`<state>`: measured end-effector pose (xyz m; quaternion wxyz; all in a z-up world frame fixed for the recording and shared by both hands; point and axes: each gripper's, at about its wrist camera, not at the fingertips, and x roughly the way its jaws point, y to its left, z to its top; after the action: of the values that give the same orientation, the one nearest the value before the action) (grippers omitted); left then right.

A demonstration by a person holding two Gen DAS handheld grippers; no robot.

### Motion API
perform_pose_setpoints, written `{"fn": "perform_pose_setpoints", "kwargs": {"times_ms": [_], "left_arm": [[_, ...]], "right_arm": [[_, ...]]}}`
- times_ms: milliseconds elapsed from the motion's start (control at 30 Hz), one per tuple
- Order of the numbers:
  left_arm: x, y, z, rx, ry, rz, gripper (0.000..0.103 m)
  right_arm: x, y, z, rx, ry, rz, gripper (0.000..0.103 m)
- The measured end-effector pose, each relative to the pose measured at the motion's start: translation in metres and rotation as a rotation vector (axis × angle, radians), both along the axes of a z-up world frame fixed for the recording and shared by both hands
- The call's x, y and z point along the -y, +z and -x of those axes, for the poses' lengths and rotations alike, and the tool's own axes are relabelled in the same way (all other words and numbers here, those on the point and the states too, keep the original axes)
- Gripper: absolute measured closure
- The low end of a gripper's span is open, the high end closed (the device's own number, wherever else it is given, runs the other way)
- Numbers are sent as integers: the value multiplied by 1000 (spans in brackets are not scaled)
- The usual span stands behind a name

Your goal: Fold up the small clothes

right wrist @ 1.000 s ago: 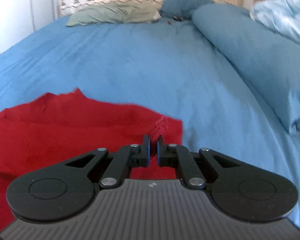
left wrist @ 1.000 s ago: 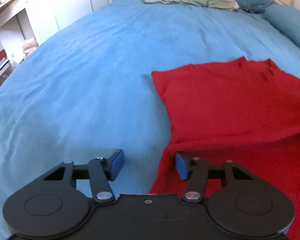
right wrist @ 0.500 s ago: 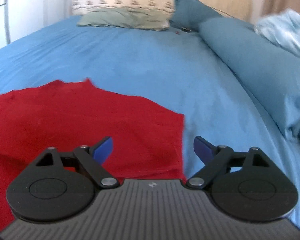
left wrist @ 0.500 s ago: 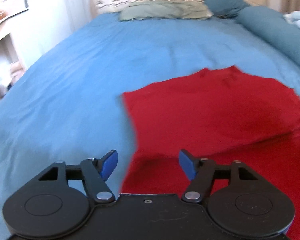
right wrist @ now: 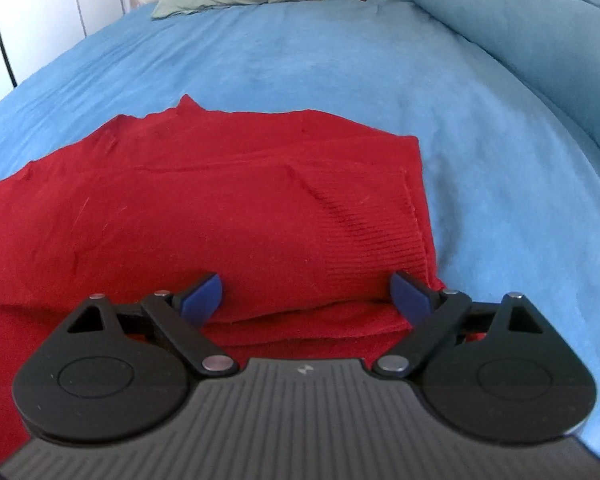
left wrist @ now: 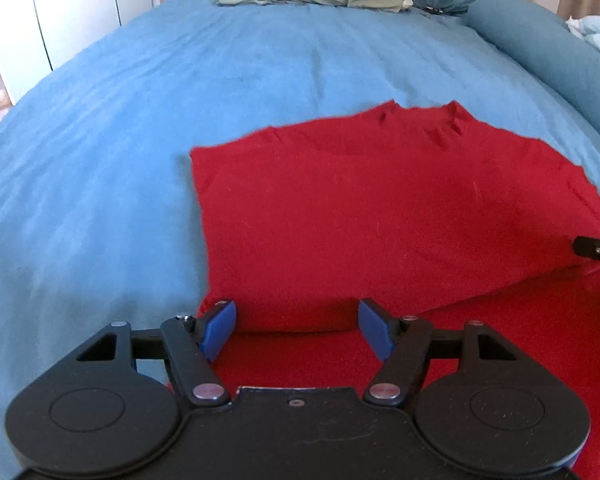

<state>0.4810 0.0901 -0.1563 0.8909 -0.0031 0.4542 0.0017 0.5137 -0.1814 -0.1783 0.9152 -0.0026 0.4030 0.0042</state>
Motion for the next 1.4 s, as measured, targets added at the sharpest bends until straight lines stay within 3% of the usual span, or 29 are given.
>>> {"fn": "perform_pose_setpoints", "kwargs": {"times_ms": [233, 267, 333, 367, 567, 733, 900, 967, 1100, 1200, 1333, 1400], "left_arm": [[-16, 69, 43, 119, 21, -13, 29], [-18, 82, 52, 136, 22, -11, 26], [-23, 104, 72, 163, 27, -11, 7], [-25, 113, 83, 173, 33, -12, 6], [-32, 142, 145, 122, 62, 23, 6], [-31, 137, 206, 39, 100, 29, 6], [-25, 101, 256, -61, 147, 32, 6], [-24, 81, 270, -112, 157, 30, 10], [-26, 48, 293, -196, 190, 70, 21], [-21, 38, 299, -217, 187, 70, 25], [-18, 29, 294, -245, 160, 65, 44], [-18, 25, 291, -253, 155, 65, 47]], "right_arm": [[19, 75, 49, 124, 5, -59, 0], [23, 91, 62, 141, 13, -61, 0], [27, 114, 85, 165, 23, -49, 0], [30, 128, 100, 175, 29, -43, 0], [48, 162, 175, 140, 26, -74, 0], [53, 148, 230, 31, 60, -63, 0], [61, 104, 277, -117, 58, -62, 0], [62, 86, 291, -172, 38, -57, 1], [64, 57, 317, -259, 14, -52, 12], [64, 40, 328, -302, 2, -46, 15], [64, 24, 339, -351, -16, -52, 24], [66, 18, 338, -372, -34, -58, 26]]}}
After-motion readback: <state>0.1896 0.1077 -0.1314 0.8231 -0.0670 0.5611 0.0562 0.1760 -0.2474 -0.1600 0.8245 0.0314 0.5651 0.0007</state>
